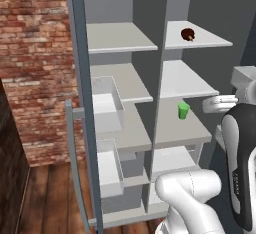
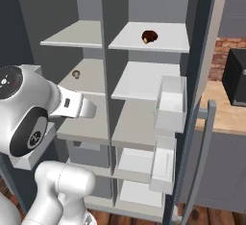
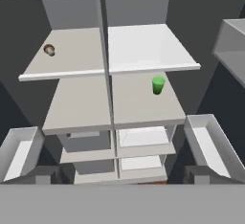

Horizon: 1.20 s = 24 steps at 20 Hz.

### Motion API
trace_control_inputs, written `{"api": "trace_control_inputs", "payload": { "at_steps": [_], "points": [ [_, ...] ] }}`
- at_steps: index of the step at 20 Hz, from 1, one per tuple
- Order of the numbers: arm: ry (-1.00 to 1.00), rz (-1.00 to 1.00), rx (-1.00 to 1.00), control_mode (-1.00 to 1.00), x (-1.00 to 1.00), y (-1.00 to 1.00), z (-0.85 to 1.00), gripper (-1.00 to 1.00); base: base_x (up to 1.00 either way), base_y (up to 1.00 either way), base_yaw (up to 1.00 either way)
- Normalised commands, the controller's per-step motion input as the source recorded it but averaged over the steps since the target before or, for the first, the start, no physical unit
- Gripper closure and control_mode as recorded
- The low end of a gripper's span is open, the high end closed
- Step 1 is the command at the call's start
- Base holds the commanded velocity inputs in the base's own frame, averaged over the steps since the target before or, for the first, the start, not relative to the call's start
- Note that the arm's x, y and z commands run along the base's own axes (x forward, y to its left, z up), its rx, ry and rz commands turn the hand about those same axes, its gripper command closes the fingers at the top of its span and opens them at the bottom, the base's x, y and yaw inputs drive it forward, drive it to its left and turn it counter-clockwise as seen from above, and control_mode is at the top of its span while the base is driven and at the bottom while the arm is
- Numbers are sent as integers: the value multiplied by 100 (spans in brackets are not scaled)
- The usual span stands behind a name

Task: Pick up the frozen steak from the freezer, place it on any shelf in the fridge, and close the fridge and freezer doors when done.

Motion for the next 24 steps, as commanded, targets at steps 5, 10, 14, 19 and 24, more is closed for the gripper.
{"api": "trace_control_inputs", "payload": {
  "at_steps": [5, 10, 14, 19, 24],
  "points": [
    [0, 0, 0, 100, 0, 0, 0, -100, -44, -21, -2],
    [0, 0, 0, 100, 0, 0, 0, -100, -38, -22, -3],
    [0, 0, 0, 100, 0, 0, 0, -100, -37, -22, -3],
    [0, 0, 0, 100, 0, 0, 0, -100, -34, -16, -3],
    [0, 0, 0, 100, 0, 0, 0, -100, -37, -14, -3]
  ]
}}
